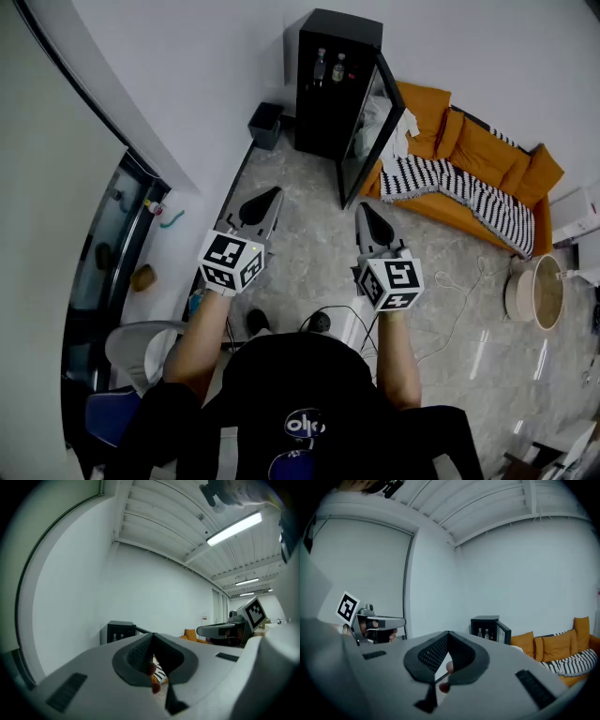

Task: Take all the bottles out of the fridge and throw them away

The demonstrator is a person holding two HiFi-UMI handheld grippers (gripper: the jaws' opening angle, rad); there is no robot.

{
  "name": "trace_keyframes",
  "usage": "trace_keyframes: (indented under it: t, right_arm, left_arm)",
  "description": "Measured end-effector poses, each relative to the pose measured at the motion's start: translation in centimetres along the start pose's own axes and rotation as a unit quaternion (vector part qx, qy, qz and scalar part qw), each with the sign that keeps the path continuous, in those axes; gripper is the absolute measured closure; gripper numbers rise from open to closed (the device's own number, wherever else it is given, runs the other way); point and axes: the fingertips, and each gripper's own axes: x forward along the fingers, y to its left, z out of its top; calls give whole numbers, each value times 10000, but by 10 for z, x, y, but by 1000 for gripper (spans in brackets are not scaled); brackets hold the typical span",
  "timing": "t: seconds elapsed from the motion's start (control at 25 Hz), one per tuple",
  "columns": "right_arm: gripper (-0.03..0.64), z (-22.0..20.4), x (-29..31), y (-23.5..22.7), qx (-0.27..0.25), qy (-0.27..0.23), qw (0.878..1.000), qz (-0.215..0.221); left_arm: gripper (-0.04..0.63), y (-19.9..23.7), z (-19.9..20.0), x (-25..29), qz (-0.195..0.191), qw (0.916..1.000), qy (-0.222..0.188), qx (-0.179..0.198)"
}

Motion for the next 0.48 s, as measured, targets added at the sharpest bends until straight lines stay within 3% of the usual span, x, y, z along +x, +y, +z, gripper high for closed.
trace_keyframes:
  t: [0.48]
  right_arm:
    - [611,-12,-6,-41,15,42,10000,85]
  left_arm:
    - [589,-31,-5,33,-35,10000,16,58]
